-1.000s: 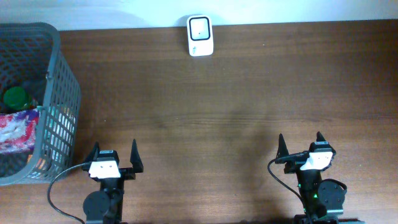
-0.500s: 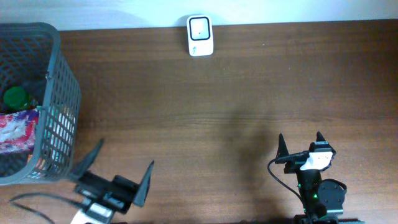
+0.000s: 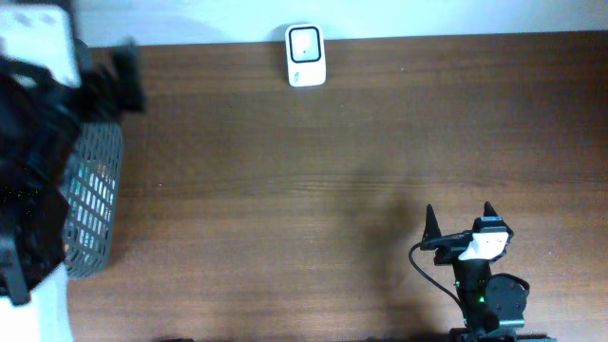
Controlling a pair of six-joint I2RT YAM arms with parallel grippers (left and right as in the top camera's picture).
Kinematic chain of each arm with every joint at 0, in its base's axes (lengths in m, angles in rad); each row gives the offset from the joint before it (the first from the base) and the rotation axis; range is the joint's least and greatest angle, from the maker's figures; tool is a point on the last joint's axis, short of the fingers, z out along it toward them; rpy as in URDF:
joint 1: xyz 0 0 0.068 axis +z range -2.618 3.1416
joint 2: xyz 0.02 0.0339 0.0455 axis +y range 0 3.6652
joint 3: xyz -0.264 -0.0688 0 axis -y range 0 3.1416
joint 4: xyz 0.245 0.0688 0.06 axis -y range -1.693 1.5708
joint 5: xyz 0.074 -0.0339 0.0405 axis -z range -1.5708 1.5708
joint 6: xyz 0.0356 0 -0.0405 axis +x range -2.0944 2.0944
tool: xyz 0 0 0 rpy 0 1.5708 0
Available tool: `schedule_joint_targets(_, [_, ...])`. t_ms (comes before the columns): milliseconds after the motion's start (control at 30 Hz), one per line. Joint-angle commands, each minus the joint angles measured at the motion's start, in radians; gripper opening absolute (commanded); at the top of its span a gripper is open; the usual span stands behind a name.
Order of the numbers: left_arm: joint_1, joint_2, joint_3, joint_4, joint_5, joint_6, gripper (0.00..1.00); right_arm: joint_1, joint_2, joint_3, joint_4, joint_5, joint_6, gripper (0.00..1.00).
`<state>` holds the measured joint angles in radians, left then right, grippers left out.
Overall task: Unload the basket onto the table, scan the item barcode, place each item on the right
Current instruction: 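Reach the left gripper into the basket and grasp the red-purple pack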
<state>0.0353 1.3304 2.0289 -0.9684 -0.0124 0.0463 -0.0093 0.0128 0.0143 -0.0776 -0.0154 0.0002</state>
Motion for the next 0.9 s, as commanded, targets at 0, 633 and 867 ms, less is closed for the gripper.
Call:
schedule_joint_targets(0, [0.225,0.222,0.327,-0.193,-0.063,-0.181,0.99,0.009,-0.006,-0.009,-0.002,0.009,0.007,0.99])
schedule_joint_targets(633, [0.515,0.939,0.338,-0.655,-0.327,-0.25,0.75,0.009,-0.006,-0.009,-0.002,0.009,0.007,0.99])
schedule_joint_targets(867, [0.512,1.043,0.326,-0.51,-0.325,-0.27,0.74,0.009,-0.006,-0.009,-0.002,0.009,0.008,0.99])
